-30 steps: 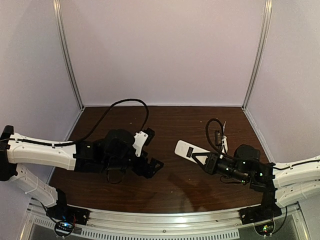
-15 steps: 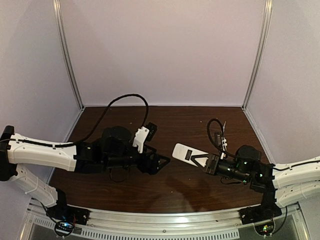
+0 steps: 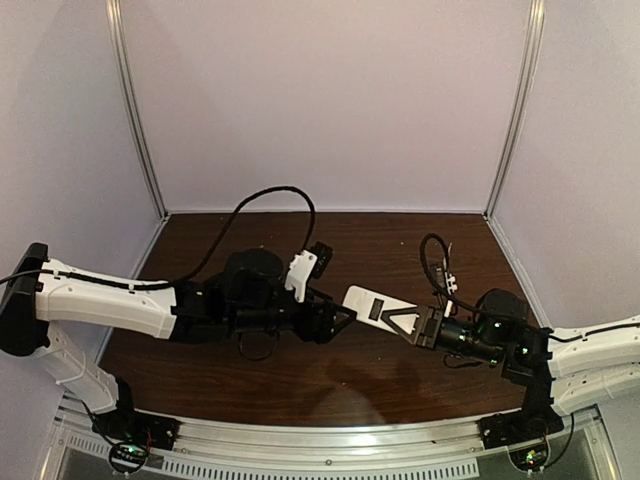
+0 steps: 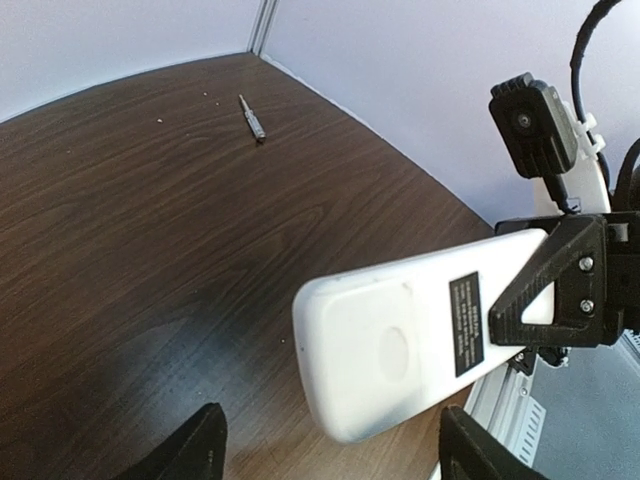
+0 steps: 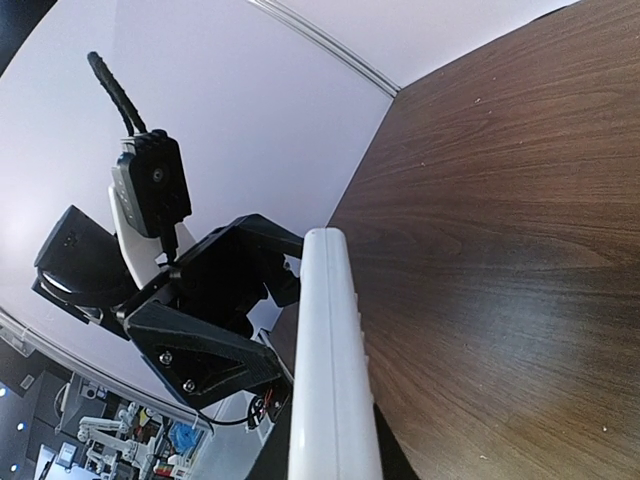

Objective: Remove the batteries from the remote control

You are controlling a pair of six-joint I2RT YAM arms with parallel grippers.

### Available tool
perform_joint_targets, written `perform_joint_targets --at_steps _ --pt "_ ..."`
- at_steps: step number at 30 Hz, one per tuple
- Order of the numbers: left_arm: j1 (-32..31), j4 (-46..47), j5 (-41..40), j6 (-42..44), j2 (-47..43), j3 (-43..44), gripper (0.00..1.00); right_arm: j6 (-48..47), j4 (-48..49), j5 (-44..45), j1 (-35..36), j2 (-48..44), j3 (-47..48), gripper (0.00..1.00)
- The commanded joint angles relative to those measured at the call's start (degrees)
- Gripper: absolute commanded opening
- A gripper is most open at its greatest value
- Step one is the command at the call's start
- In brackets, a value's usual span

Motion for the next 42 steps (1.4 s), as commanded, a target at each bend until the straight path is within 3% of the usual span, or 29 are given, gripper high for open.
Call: perform_joint_targets --at_steps 1,19,26,33,42 --pt "0.4 3.9 1.8 -0.4 0.3 1.8 0.73 0.6 2.8 -1.4 -0.2 -0.9 -0.9 0.0" --pt "0.3 5.2 4.3 -2.5 1.9 3.4 0.53 1.3 6.9 -4.1 -0.2 -0.7 -1.7 0.0" --pt "0.4 5.3 5.8 -2.9 2.4 3.6 0.52 1.2 7.2 -4.5 -0.2 -0.9 -1.8 0.0" --pt "0.3 6.0 6.3 -3.1 2.4 3.1 0.38 1.3 7.4 -4.5 -0.3 -1.8 -2.1 0.0" --pt "0.3 6.4 7.0 -3.1 3.0 3.2 0.31 1.5 7.9 -5.1 -0.2 -1.8 -2.2 0.0"
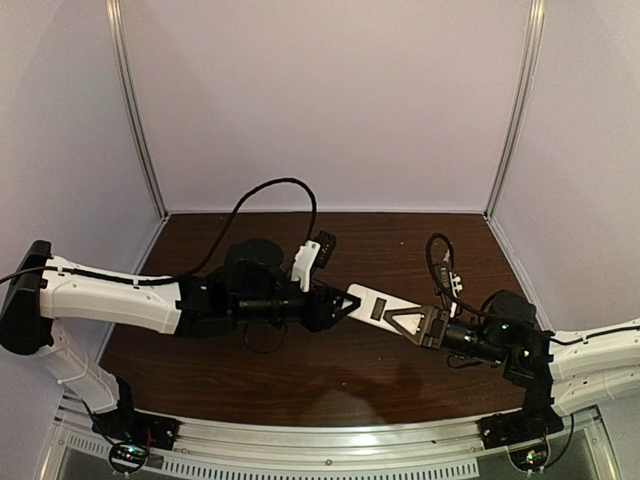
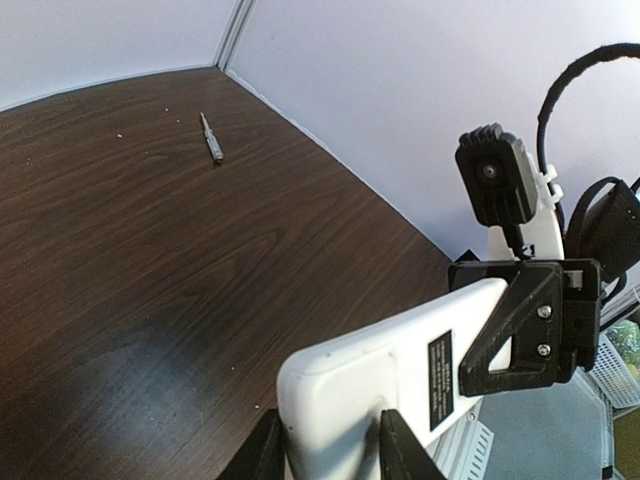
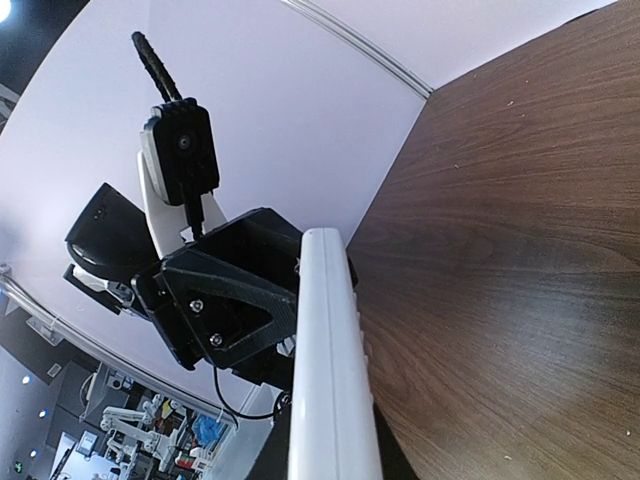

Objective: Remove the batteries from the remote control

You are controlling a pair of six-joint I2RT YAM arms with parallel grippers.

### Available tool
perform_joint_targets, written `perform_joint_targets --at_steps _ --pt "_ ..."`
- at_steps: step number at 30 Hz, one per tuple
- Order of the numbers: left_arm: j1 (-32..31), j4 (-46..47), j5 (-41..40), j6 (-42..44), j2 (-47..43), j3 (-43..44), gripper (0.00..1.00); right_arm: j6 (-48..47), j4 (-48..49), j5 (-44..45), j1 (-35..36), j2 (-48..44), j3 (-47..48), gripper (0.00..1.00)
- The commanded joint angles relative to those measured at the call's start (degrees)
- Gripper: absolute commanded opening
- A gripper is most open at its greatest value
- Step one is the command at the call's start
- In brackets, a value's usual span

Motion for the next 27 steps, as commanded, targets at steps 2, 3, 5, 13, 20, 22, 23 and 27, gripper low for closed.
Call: perform_joint_targets --at_steps 2,3,5,13,20,22,23,27 --pt "-0.3 2.4 1.3 1.5 1.4 1.0 0.28 0.3 3.1 -1.5 0.0 -0.6 -0.2 0.0" --pt "-0.3 2.5 1.5 1.4 1.5 0.9 0.26 0.4 3.1 -1.6 0.0 -0.6 -0.3 0.0" --pt "-0.3 2.6 1.6 1.4 1.5 0.8 0.23 0.5 3.2 -1.7 0.0 -0.7 -0.3 0.0" --pt "-0.3 2.9 1.7 1.1 1.0 0.2 0.12 0.6 3.1 -2.3 0.0 -1.7 -0.4 0.0" --pt "-0.3 2.1 1.1 0.9 1.2 0.3 0.21 0.6 3.3 -2.4 0.0 -1.6 -0.5 0.0" --pt "-0.3 1.0 0.5 0.9 1.6 0.8 0.27 0.6 3.3 -2.2 0.0 -1.5 -0.6 0.0" --pt "-0.3 0.6 0.3 0.9 1.9 1.0 0.3 0.6 3.4 -2.0 0.0 -1.4 -0.6 0.0" --pt "-0.3 0.2 -0.2 1.2 2.6 1.3 0.4 0.2 2.9 -0.9 0.0 -0.9 -0.5 0.0"
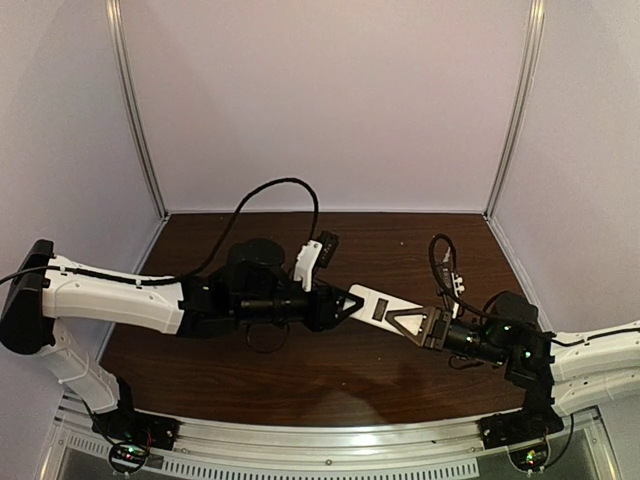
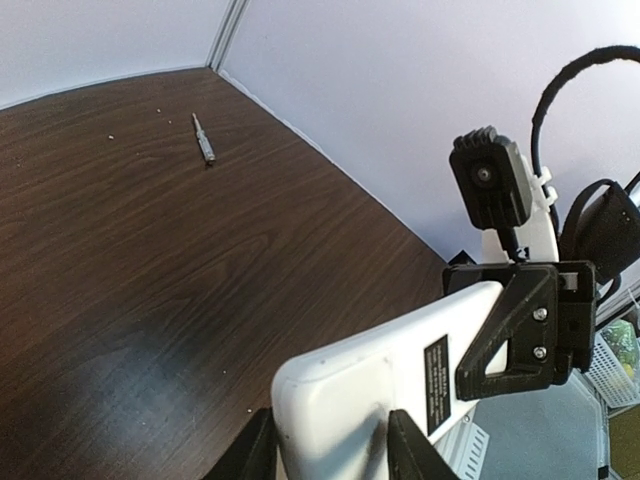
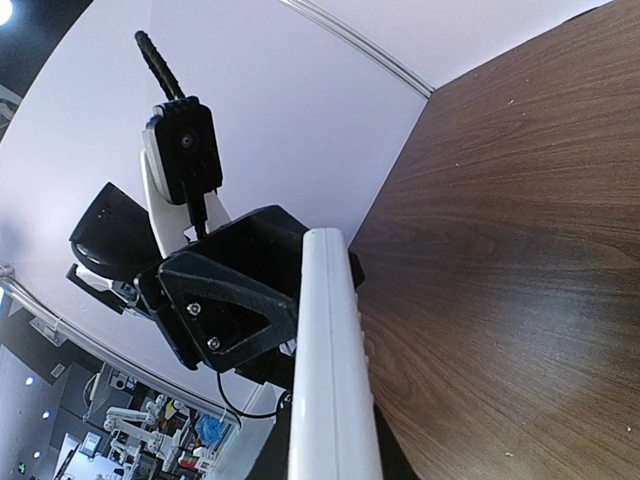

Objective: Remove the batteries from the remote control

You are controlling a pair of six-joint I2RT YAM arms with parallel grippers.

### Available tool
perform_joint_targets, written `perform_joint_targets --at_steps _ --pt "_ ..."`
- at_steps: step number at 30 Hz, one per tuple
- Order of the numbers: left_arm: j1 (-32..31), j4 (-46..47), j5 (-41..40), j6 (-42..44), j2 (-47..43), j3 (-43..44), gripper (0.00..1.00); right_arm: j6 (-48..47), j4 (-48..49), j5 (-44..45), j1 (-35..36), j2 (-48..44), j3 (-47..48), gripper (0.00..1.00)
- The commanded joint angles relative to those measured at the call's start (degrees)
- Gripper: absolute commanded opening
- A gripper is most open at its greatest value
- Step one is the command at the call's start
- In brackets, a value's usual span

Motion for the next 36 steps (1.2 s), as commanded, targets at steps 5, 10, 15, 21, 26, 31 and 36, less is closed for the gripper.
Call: perform_joint_targets --at_steps 5,10,15,21,26,31,36 --pt "-0.5 -1.4 -1.2 2.0 2.5 1.3 0.45 0.3 3.1 -0.4 0.2 0.9 0.1 0.0" --pt "-0.5 -2.4 -2.0 2.1 3.0 1.9 0.45 0.9 3.7 0.2 0.2 1.0 -0.5 0.0" --pt "-0.5 -2.9 -2.6 2.6 3.3 2.3 0.48 3.9 4.4 3.1 0.2 0.9 -2.1 0.0" --pt "-0.5 -2.8 -2.7 3.0 3.3 2.1 0.59 7.5 7.7 4.5 0.1 1.2 -4.3 0.0" --pt "-0.5 -2.7 -4.9 3.2 3.3 2.1 0.7 9.4 9.2 5.1 0.2 1.1 -5.5 0.0" --pt "-0.5 -2.4 -5.0 3.6 2.8 2.2 0.79 10.4 9.7 5.4 0.1 1.0 -6.1 0.0" --pt "-0.5 -3.1 -5.3 4.2 1.6 2.4 0.87 10.9 9.5 5.9 0.1 0.8 -6.4 0.0"
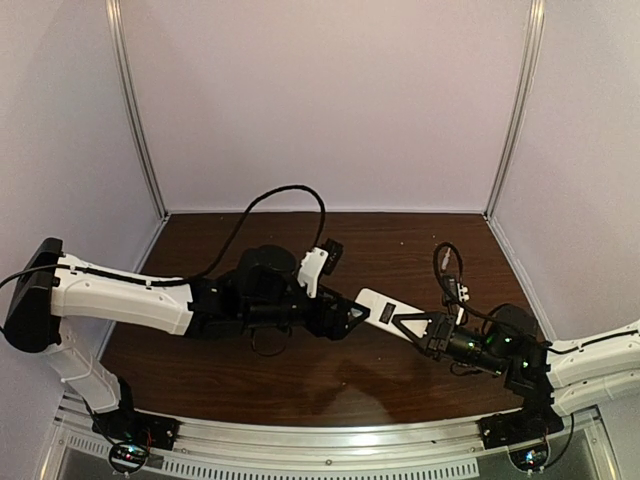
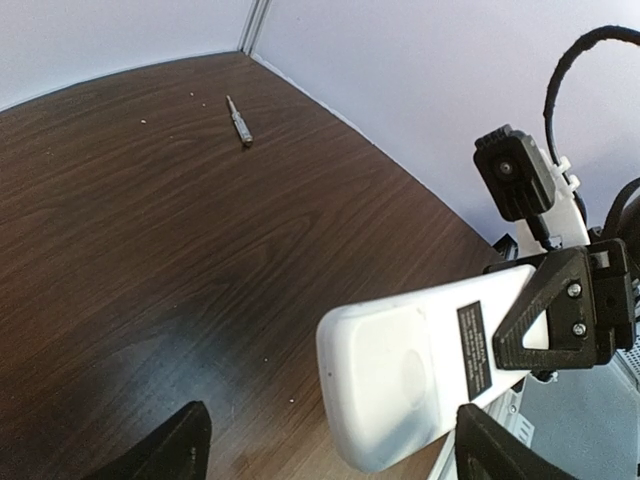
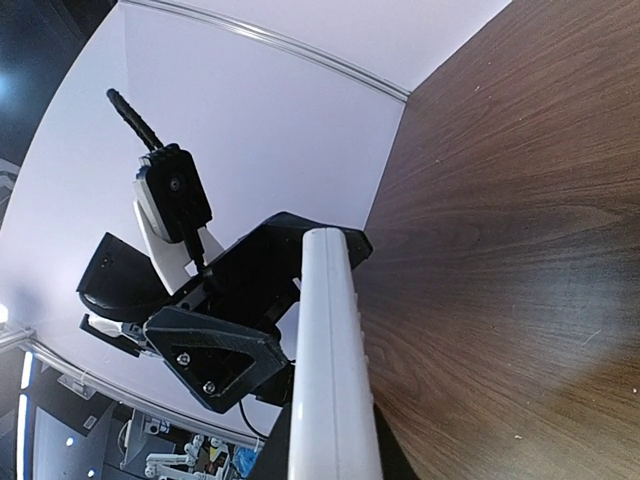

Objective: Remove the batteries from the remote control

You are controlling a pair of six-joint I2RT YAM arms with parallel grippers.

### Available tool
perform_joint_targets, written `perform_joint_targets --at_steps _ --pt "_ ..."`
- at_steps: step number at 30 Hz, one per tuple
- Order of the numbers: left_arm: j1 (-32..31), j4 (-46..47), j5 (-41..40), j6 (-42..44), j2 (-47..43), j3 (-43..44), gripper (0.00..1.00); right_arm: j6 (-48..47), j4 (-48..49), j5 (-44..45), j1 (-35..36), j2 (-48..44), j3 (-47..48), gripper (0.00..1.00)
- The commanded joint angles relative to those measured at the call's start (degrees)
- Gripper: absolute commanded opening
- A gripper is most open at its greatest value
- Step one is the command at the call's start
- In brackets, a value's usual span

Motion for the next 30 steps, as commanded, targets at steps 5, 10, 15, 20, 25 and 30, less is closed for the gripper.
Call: perform_joint_targets --at_steps 5,10,15,20,25,30 --pt "-0.1 -3.3 -1.9 1.3 -2.1 2.6 0.98 1.8 1.8 2.6 0.0 -1.2 -1.3 0.0" --pt "-0.2 -3.8 -1.0 1.0 -2.1 2.9 0.97 2.2 0.9 3.4 0.0 -2.3 -1.6 0.0" --pt "-0.2 -2.3 0.4 0.9 -0.8 3.1 0.97 2.2 0.1 3.7 0.1 -3.2 -1.7 0.0" --pt "-0.3 -1.4 2.4 1.1 1.0 4.5 0.97 2.1 -0.3 3.6 0.1 -3.6 -1.7 0.0" --pt "-0.3 -1.6 2.1 1.2 1.7 5.7 0.94 1.8 -0.3 3.6 0.1 -3.5 -1.6 0.0" --pt "-0.2 -2.0 1.5 1.1 2.8 7.0 0.89 1.5 0.2 3.2 0.0 -3.4 -1.5 0.0"
